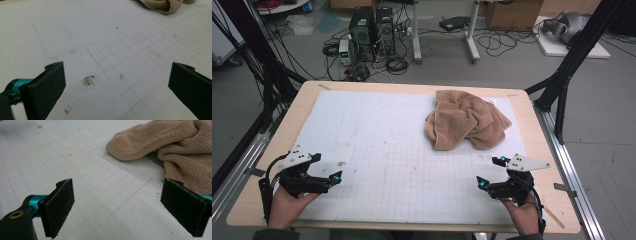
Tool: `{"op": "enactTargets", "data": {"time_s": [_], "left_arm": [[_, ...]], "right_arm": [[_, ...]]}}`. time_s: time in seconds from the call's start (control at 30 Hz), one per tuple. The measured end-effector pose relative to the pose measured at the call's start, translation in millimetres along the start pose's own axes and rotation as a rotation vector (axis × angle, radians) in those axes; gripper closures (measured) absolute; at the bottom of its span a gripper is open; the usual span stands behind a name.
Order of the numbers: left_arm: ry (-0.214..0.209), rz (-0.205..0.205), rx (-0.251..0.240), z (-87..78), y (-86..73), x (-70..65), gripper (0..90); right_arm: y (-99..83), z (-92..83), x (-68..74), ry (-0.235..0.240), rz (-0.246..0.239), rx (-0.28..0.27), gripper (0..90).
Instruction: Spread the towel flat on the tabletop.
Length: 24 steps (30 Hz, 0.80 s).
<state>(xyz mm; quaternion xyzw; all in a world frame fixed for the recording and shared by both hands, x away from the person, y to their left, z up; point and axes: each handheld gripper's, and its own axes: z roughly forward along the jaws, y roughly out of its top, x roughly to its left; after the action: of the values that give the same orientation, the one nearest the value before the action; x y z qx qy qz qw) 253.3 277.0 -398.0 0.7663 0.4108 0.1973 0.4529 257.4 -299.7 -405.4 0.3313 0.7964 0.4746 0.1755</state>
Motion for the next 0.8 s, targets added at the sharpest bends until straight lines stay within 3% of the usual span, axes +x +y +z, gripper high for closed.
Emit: {"op": "enactTargets", "data": {"time_s": [0.5, 0.8], "left_arm": [[-0.01, 0.014, 0.002, 1.9, 3.0, -4.0, 1.7], [-0.018, 0.016, 0.0, 1.5, 2.3, -3.3, 1.7]], "right_arm": [[-6.8, -5.8, -3.4, -0.007, 0.015, -0.013, 11.0], [4.7, 1.7, -3.7, -0.001, -0.004, 0.0, 11.0]]}}
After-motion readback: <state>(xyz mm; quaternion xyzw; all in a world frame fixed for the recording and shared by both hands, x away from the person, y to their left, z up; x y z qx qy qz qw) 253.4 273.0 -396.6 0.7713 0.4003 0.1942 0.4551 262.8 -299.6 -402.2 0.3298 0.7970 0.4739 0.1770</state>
